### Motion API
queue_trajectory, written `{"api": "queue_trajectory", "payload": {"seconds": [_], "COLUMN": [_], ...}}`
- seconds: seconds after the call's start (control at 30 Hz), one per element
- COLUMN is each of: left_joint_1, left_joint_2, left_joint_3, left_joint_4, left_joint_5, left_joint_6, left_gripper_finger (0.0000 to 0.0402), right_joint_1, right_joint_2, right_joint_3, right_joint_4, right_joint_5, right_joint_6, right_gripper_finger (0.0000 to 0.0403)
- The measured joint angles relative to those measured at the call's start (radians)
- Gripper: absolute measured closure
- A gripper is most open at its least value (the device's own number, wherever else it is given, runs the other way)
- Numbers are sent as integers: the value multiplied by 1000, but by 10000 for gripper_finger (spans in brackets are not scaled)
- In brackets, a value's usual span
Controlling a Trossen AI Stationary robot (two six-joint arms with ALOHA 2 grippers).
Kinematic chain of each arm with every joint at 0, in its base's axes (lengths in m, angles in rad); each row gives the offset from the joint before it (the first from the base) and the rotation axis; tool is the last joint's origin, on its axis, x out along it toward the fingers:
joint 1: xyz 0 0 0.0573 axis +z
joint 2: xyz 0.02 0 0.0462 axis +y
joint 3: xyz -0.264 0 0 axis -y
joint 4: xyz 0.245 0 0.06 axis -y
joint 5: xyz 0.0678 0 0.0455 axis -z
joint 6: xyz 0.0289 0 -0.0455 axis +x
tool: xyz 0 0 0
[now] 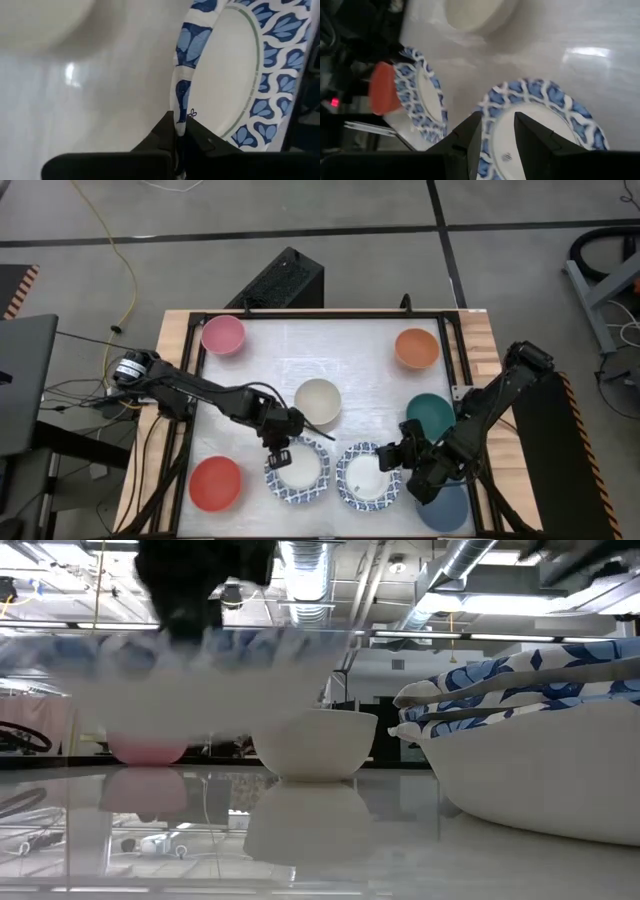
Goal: Nest bowls inside each other
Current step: Stack the white patterned bowl on top of the white patterned bowl
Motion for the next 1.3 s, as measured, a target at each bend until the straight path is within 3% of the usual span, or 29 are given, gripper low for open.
{"api": "queue_trajectory", "payload": {"seconds": [0.23,0.4,0.6,0.87,1.0,1.3], "left_joint_1": [26,60,94,112,113,115], "left_joint_2": [-1,-2,-2,-2,-2,-2], "left_joint_3": [152,182,183,183,183,183], "left_joint_4": [-10,77,166,166,170,188], "left_joint_5": [-43,-62,-129,-196,-288,-449], "left_joint_6": [-13,-97,-204,-272,-320,-358], "left_gripper_finger": [401,401,401,401,401,401], "right_joint_1": [36,60,60,19,-25,-128], "right_joint_2": [-151,-245,-294,-250,-203,-79], "right_joint_3": [0,0,0,0,0,0], "right_joint_4": [4,3,-49,-83,-84,-109], "right_joint_5": [177,192,192,192,193,193], "right_joint_6": [-124,-274,-291,-450,-516,-513], "right_gripper_finger": [266,266,266,265,260,223]}}
